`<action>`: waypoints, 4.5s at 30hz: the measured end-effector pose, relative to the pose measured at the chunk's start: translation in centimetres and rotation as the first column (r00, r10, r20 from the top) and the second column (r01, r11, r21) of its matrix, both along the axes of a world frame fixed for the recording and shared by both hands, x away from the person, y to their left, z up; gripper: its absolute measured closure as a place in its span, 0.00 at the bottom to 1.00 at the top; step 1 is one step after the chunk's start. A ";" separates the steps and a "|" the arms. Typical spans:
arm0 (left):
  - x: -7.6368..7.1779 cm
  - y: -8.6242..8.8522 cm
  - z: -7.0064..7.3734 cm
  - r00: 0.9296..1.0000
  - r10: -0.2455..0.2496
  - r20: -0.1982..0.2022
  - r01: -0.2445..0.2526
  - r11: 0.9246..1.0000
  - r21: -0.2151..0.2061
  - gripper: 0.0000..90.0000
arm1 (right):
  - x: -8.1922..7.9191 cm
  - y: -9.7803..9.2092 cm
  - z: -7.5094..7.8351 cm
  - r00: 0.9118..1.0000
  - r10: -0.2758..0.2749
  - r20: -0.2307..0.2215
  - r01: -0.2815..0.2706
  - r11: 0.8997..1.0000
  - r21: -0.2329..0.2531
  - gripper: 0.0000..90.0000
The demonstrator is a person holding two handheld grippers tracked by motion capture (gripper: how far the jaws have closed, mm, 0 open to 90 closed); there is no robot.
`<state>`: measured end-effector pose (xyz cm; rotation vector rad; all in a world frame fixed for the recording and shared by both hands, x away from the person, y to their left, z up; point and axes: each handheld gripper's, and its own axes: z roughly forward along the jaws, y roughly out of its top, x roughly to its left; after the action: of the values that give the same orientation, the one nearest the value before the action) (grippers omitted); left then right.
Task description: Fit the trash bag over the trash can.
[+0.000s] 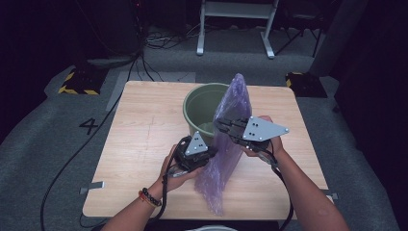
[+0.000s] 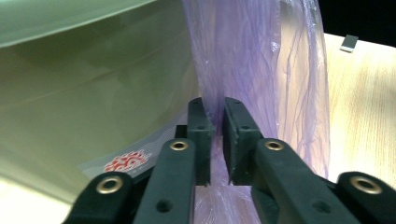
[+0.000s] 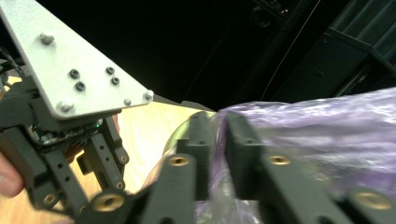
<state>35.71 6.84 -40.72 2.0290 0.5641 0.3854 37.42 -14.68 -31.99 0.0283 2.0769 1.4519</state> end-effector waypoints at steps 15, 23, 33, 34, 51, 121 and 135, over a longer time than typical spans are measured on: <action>0.1 2.7 0.0 0.999 0.045 0.013 -0.045 0.999 -0.020 1.00 | 0.6 -1.2 0.4 0.995 -0.088 -0.036 0.090 0.995 0.049 0.44; 0.1 4.0 0.2 0.997 0.082 0.015 -0.081 0.996 -0.034 1.00 | 1.0 -3.7 1.0 0.991 -0.124 -0.049 0.127 0.989 0.073 0.55; -0.1 6.1 0.5 0.992 0.127 0.026 -0.126 0.991 -0.051 1.00 | 2.9 -5.3 0.2 0.961 -0.263 -0.091 0.266 0.964 0.023 0.73; -0.1 6.2 0.5 0.992 0.126 0.025 -0.124 0.991 -0.056 1.00 | 3.1 -5.3 0.0 0.959 -0.268 -0.093 0.271 0.962 0.021 0.76; -0.9 6.7 1.8 0.995 0.063 0.076 -0.057 0.996 -0.068 1.00 | 7.8 -1.5 -0.4 0.942 -0.245 -0.229 0.236 0.969 -0.068 0.94; -0.4 6.9 2.7 0.990 0.070 0.120 -0.060 0.995 -0.081 0.98 | 5.7 -4.4 -1.2 0.932 -0.271 -0.242 0.265 0.963 -0.058 1.00; 0.6 6.6 2.6 0.990 0.101 0.098 -0.092 0.992 -0.088 0.98 | 6.5 -3.6 -1.1 0.906 -0.320 -0.278 0.310 0.947 -0.081 0.65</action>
<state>36.33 13.49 -38.16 1.8956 0.6063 0.5131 43.89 -18.25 -33.13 0.5689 2.1984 1.2691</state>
